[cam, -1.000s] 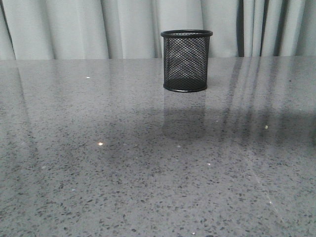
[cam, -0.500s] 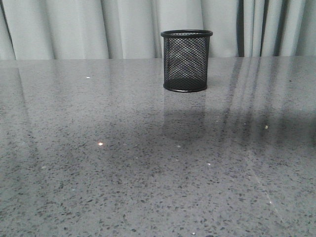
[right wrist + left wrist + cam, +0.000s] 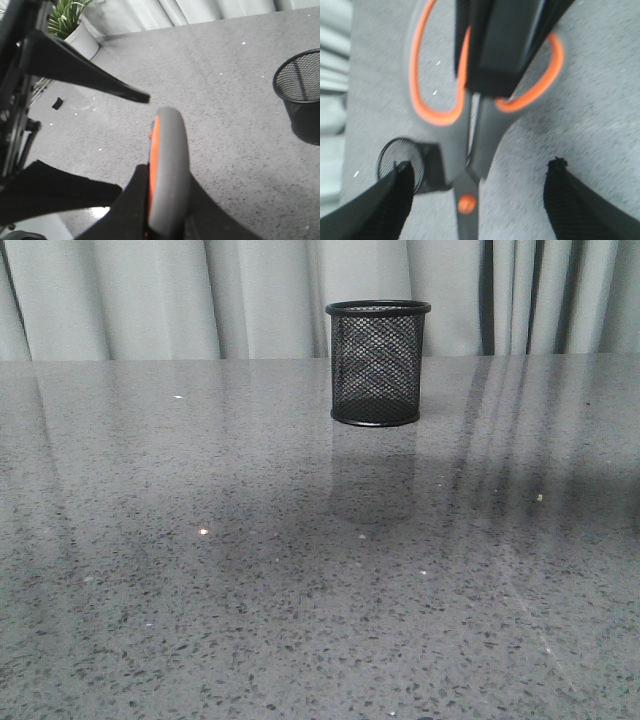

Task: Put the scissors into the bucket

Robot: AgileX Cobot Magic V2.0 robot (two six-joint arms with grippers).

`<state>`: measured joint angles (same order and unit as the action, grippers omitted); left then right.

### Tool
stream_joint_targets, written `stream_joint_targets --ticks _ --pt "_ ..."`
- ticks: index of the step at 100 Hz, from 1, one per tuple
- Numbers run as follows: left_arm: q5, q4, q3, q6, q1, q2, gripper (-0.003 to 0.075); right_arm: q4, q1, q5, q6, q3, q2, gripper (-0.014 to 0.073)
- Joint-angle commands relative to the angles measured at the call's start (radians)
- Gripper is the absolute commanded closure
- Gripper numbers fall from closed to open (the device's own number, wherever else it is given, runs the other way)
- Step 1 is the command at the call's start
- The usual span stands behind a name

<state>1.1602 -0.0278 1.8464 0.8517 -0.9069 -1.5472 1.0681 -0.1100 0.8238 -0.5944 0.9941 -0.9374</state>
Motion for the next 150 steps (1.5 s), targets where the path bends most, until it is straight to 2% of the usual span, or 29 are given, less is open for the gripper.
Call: stream_joint_targets --ticks 1,8,14,36,58,79,88,116,150 --pt "-0.038 0.095 0.032 -0.065 -0.009 0.06 0.0227 0.003 0.007 -0.08 -0.018 0.038 0.006 0.0662" --pt "-0.019 0.176 0.032 -0.106 0.002 0.074 0.0251 -0.059 0.007 -0.097 -0.018 0.058 -0.005 0.0639" --pt "-0.012 0.19 0.032 -0.135 0.031 0.088 0.0262 -0.103 0.007 -0.099 -0.018 0.092 -0.025 0.0637" --pt "-0.012 -0.018 0.032 -0.162 0.222 0.155 0.0261 -0.253 0.007 -0.076 -0.006 0.268 -0.17 0.0637" --pt "-0.001 -0.147 0.032 -0.162 0.455 0.212 0.0262 -0.501 0.007 0.006 0.092 0.496 -0.342 0.0637" --pt "0.005 -0.216 0.032 -0.162 0.627 0.234 0.0262 -0.616 0.005 0.128 0.135 0.688 -0.502 0.0637" --pt "0.013 -0.248 0.032 -0.162 0.679 0.236 0.0262 -0.62 0.005 0.149 0.137 0.75 -0.56 0.0637" --pt "0.022 -0.269 0.032 -0.16 0.718 0.236 0.0262 -0.684 -0.047 0.207 0.137 0.871 -0.695 0.0637" --pt "0.023 -0.273 0.032 -0.16 0.718 0.236 0.0262 -0.774 -0.121 0.199 0.137 0.896 -0.78 0.0638"
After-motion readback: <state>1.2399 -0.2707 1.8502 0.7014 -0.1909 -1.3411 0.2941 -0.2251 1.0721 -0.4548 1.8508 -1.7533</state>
